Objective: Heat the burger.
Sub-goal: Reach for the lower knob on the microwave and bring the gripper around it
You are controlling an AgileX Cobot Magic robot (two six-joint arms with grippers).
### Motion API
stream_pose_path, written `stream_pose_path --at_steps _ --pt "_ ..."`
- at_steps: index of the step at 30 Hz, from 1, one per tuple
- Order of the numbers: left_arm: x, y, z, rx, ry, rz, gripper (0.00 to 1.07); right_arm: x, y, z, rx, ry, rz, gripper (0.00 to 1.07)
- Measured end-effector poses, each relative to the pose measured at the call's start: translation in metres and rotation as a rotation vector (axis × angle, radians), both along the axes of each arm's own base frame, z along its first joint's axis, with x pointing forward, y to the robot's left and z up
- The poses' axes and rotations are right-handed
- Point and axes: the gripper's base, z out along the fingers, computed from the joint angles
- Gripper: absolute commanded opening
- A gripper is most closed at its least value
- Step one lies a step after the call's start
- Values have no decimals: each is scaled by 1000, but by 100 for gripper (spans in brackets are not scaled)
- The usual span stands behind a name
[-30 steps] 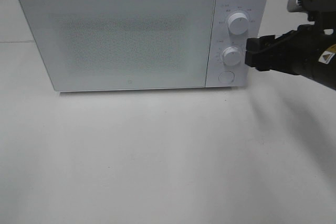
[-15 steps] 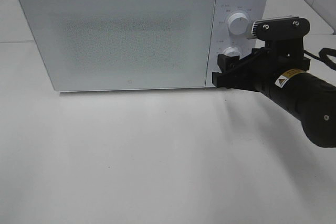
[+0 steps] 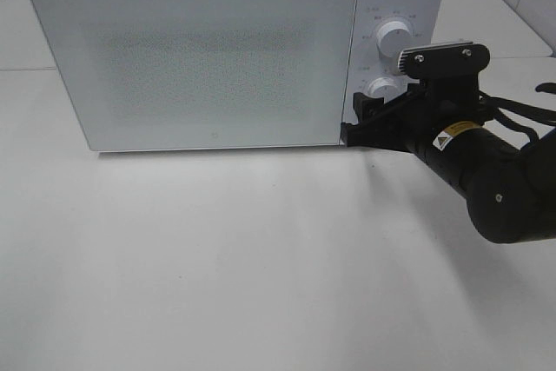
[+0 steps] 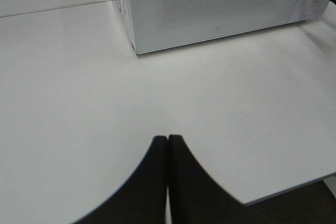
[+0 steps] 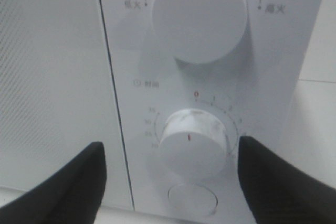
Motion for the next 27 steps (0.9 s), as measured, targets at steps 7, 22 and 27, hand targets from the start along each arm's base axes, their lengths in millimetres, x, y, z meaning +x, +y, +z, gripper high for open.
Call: stream_pose_path --at_steps 7,22,27 --pt "0 0 0 0 0 0 0 9 5 9 21 -40 -1 67" --pt "0 0 0 0 -1 0 0 13 5 -9 0 -5 -24 66" --pt "0 0 0 0 -1 0 0 15 4 -8 -4 -24 -32 59"
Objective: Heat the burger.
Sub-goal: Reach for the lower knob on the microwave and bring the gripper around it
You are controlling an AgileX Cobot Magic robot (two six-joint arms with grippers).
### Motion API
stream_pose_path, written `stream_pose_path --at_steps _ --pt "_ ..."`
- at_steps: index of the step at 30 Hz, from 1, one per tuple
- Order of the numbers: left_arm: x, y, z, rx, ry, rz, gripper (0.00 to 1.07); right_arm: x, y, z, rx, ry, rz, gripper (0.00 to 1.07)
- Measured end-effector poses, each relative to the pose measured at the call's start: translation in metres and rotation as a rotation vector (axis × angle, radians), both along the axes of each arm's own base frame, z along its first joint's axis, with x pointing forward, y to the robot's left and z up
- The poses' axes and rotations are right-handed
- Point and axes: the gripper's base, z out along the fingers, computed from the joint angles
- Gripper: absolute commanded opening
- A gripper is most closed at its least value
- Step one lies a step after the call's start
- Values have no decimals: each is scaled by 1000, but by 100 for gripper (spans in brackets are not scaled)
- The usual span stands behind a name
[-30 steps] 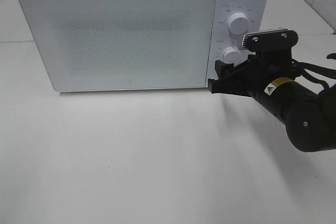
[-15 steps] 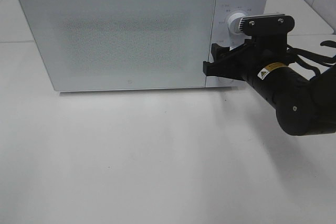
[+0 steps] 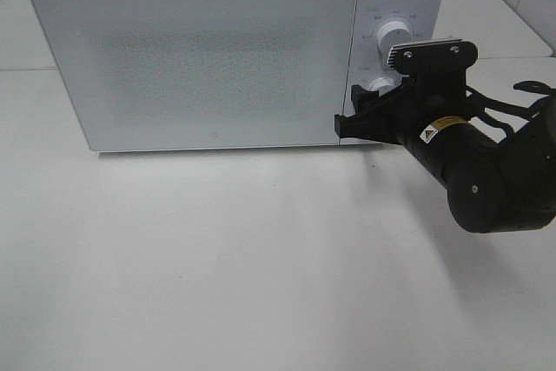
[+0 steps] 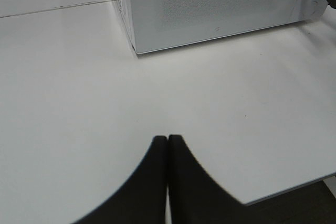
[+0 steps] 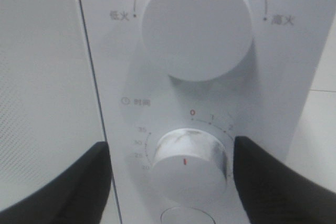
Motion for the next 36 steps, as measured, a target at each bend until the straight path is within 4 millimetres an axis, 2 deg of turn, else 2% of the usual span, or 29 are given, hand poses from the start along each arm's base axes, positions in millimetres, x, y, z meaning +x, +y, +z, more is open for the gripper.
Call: stream_pose_path --at_steps 5,24,26,27,28,29,30,31,32,33,36 --pt "0 0 0 0 0 0 0 0 -2 0 1 1 -19 52" --pt "0 0 0 0 0 0 0 1 -2 -7 -7 12 -22 50" --pt "0 0 0 0 0 0 0 1 -2 -6 -6 7 -23 41" --pt "0 0 0 0 0 0 0 1 -2 -6 -6 7 -23 41" --pt "0 0 0 0 0 0 0 1 -3 -6 -4 8 -31 30" --pt "0 0 0 0 0 0 0 1 -3 -6 -4 8 -31 30" --pt "0 0 0 0 0 0 0 1 -3 -6 -3 8 -34 17" --pt "0 0 0 0 0 0 0 1 -3 -6 -3 8 -34 10" --pt "0 0 0 0 0 0 0 1 -3 -6 -3 8 -34 10" --pt "0 0 0 0 0 0 0 1 -3 -6 -3 8 -34 0" --pt "0 0 0 0 0 0 0 1 -3 -6 -3 8 -34 0"
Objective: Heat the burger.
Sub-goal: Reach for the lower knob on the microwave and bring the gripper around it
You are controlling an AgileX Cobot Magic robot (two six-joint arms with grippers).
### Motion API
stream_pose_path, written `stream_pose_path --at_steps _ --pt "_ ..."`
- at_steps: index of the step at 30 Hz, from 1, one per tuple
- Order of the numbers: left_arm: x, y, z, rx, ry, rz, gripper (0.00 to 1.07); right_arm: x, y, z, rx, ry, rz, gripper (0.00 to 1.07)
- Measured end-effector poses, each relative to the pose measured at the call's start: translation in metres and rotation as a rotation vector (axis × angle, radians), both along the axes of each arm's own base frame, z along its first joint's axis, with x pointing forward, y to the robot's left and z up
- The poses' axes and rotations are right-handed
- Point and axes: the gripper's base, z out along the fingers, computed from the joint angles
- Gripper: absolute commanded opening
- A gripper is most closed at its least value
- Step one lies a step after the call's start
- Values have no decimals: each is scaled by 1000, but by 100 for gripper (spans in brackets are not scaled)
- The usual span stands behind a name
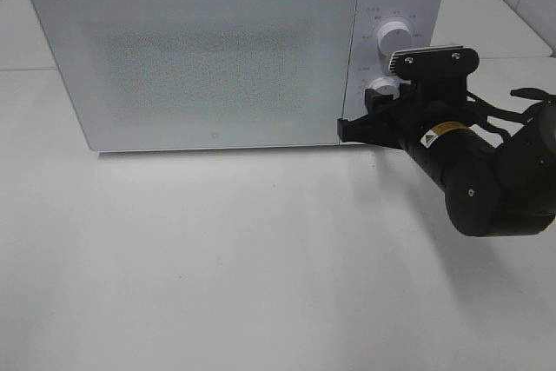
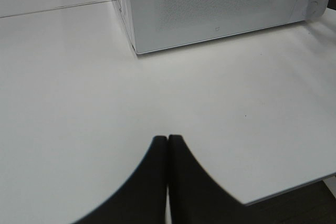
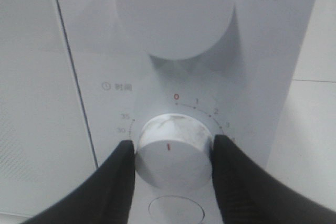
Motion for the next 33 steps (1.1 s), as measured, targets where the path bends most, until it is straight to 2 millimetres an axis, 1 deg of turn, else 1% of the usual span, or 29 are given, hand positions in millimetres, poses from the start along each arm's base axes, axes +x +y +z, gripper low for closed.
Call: stream_pose_path --at_steps 8,9,10,11,12,13,14,15,16,17,18,19,20,21,22,23,24,25,26,27,28,29,30,31,33 --pt "0 0 0 0 0 0 0 0 0 0 12 2 -2 0" --pt "0 0 0 0 0 0 0 0 0 0 52 9 -8 0" --pt "0 0 0 0 0 0 0 0 0 0 127 23 -20 0" --pt "0 0 0 0 0 0 0 0 0 0 127 23 -20 0" --pt "0 0 0 0 0 0 0 0 0 0 167 28 -26 0" --pt "0 0 0 0 0 0 0 0 0 0 271 43 -42 0" --pt "0 0 0 0 0 0 0 0 0 0 271 43 -42 0" --pt "0 0 0 0 0 0 0 0 0 1 405 61 -62 0" --pt "0 0 0 0 0 0 0 0 0 1 405 61 -62 0" --pt "0 0 0 0 0 0 0 0 0 1 478 70 -73 0" --pt "0 0 0 0 0 0 0 0 0 0 614 91 -96 0" --pt "0 0 0 0 0 0 0 0 0 0 614 91 -96 0" --pt "0 0 0 0 0 0 0 0 -1 0 759 110 -118 0" --pt "0 0 0 0 0 0 0 0 -1 0 759 110 -118 0" --pt "0 0 0 0 0 0 0 1 -1 0 839 122 -130 0" --pt "0 0 0 0 0 0 0 1 -1 0 994 150 -153 0" --pt "0 0 0 0 0 0 0 1 -1 0 994 150 -153 0" --pt "0 0 0 0 0 0 0 1 -1 0 1121 172 -173 0" --pt "0 0 0 0 0 0 0 1 -1 0 1121 172 -173 0" --pt "0 0 0 0 0 0 0 1 -1 0 1187 184 -183 0" --pt "0 0 0 0 0 0 0 1 -1 0 1295 203 -200 0" --pt "0 0 0 0 0 0 0 1 -1 0 1295 203 -200 0" --pt "0 0 0 0 0 0 0 1 -1 0 1401 221 -218 0" --pt "0 0 0 0 0 0 0 1 -1 0 1401 221 -218 0" --pt "0 0 0 0 0 0 0 1 -1 0 1491 236 -232 0"
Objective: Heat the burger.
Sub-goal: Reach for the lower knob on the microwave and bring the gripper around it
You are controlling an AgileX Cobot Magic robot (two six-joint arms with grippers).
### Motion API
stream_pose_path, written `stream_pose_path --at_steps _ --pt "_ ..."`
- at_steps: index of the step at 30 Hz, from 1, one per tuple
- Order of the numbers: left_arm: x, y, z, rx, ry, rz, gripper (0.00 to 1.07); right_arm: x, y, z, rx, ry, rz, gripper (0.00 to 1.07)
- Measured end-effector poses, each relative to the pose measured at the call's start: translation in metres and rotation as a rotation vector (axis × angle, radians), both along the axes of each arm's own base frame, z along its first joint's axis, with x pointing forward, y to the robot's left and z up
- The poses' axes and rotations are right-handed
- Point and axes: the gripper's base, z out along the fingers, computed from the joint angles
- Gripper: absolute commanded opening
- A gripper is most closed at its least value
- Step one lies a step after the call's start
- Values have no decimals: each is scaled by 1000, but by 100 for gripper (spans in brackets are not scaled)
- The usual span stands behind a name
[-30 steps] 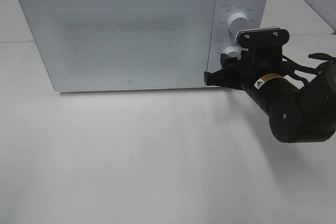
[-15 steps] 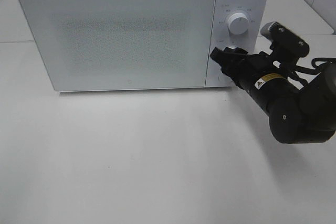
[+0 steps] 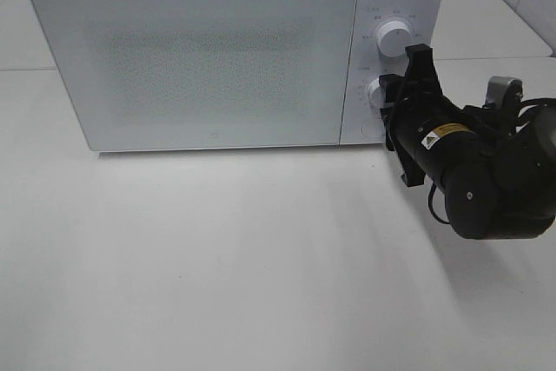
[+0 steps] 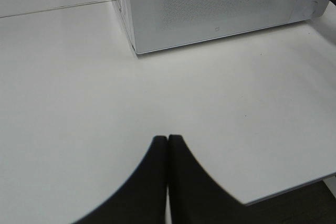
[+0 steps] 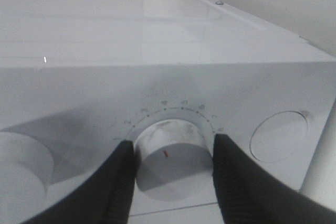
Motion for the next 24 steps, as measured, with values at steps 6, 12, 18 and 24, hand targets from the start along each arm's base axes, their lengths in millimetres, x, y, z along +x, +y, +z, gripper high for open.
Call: stream_pose_path --at_steps 6,12,18,24 --pt "0 0 0 0 0 0 0 0 0 0 22 5 -3 1" --pt "0 0 0 0 0 0 0 0 0 0 22 5 -3 28" --pt "0 0 0 0 0 0 0 0 0 1 4 -10 -1 64" --pt "0 0 0 0 0 0 0 0 0 3 -24 -35 0 65"
